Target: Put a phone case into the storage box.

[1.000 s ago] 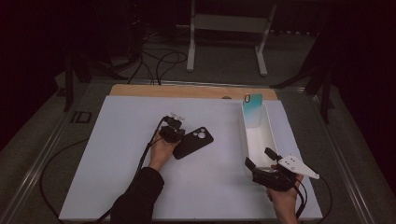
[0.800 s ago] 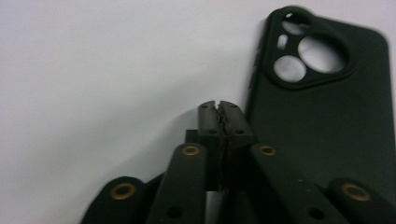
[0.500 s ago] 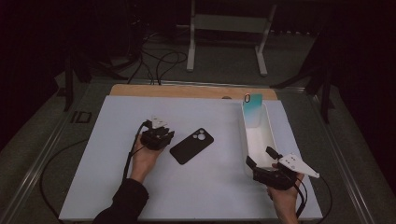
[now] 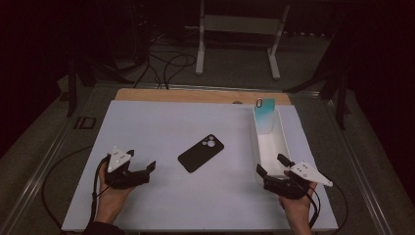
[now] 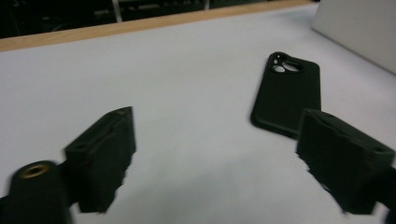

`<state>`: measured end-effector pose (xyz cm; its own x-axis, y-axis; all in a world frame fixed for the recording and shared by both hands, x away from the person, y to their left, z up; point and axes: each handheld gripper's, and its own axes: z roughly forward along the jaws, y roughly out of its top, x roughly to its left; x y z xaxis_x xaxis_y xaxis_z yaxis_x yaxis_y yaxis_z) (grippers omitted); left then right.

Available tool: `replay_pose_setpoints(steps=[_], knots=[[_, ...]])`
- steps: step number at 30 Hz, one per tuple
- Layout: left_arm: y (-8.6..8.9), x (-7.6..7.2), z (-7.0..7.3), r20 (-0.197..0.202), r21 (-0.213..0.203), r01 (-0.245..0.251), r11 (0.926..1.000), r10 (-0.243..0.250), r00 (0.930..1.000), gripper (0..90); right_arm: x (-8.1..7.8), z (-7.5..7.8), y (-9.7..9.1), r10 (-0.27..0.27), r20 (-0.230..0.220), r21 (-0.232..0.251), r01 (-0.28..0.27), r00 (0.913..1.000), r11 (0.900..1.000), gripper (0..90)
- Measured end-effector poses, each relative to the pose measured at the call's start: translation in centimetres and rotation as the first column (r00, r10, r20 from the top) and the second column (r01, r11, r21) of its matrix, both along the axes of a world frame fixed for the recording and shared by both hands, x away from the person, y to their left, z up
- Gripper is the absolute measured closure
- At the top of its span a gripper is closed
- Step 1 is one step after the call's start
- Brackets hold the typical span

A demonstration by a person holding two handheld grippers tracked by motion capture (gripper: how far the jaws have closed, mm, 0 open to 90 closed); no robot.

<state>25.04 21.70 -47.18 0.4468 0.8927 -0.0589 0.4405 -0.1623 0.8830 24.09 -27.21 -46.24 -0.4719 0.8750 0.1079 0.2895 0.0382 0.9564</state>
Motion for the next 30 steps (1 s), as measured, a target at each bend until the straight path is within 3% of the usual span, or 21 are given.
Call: replay_pose_setpoints(steps=[4,8,13,19,23,30], knots=[[1.4,-1.4,-0.7,0.035,-0.013,-0.029,0.9995,0.030,0.9989,2.7,0.0,0.0,-0.1,0.005,0.003,0.004,-0.005,1.0000,1.0000,11.3],[2.5,-2.2,-0.9,0.067,-0.033,-0.040,0.9986,0.043,0.9968,1.5,-0.1,0.1,-0.2,0.016,0.024,-0.002,-0.016,0.9996,0.9999,11.4],[2.6,-2.4,-1.3,0.065,0.002,-0.049,0.9988,0.048,0.9967,1.5,-0.1,0.1,-0.5,0.009,0.047,0.003,-0.010,0.9989,0.9999,11.3],[2.3,-2.2,-1.5,0.057,0.004,-0.043,0.9991,0.043,0.9975,1.1,-0.1,0.2,-0.8,0.000,0.062,0.005,0.000,0.9981,1.0000,11.3],[1.7,-2.0,-1.1,0.024,0.048,-0.036,0.9982,0.035,0.9991,0.8,-0.1,0.2,-0.9,-0.014,0.005,0.018,0.014,0.9999,0.9997,11.1],[0.9,-1.2,0.1,-0.014,0.068,-0.008,0.9976,0.009,0.9999,0.1,0.0,0.2,-0.7,-0.026,-0.018,0.020,0.027,0.9995,0.9994,9.8]])
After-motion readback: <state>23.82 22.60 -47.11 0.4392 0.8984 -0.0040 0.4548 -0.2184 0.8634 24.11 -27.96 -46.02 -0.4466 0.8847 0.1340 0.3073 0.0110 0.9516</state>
